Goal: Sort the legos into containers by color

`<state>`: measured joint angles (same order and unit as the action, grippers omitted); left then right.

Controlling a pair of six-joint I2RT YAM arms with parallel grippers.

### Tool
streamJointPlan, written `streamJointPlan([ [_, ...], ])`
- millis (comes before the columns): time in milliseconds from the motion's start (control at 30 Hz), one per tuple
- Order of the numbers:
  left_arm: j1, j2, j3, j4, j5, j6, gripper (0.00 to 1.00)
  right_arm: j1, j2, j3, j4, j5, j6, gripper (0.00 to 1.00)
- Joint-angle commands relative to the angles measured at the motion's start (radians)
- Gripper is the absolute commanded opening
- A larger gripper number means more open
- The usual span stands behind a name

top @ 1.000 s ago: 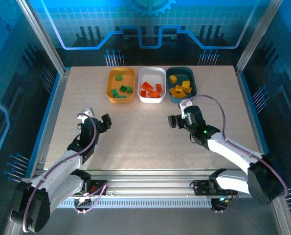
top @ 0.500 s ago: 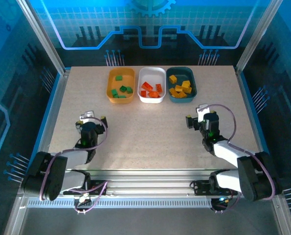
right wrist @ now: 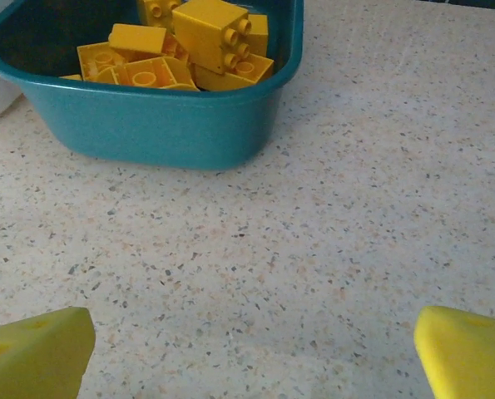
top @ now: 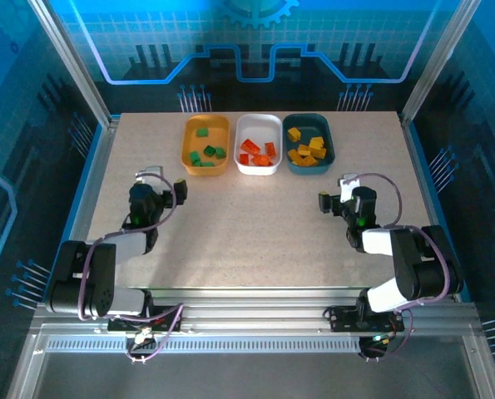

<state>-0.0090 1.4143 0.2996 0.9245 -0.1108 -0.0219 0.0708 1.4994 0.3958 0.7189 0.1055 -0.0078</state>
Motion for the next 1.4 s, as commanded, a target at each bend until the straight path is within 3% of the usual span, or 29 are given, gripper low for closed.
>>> streamJointPlan([
  [0,0.013,0.205,-0.116,0.471,-0.029,-0.003,0.99,-0.011,0.005,0.030,0.048,-0.032,0.008,1.00],
  [67,0.015,0.103,-0.055,0.193,-0.029,-0.022,0.99,-0.012,0.005,0.031,0.047,-0.032,0.008,1.00],
  [233,0.023,0.133,0.058,0.041,-0.015,-0.020,0.99,-0.010,0.005,0.032,0.045,-0.028,0.005,1.00],
  [1367,0.015,0.133,0.089,-0.019,0.080,0.027,0.99,0.004,0.007,0.033,0.047,-0.009,-0.005,1.00],
])
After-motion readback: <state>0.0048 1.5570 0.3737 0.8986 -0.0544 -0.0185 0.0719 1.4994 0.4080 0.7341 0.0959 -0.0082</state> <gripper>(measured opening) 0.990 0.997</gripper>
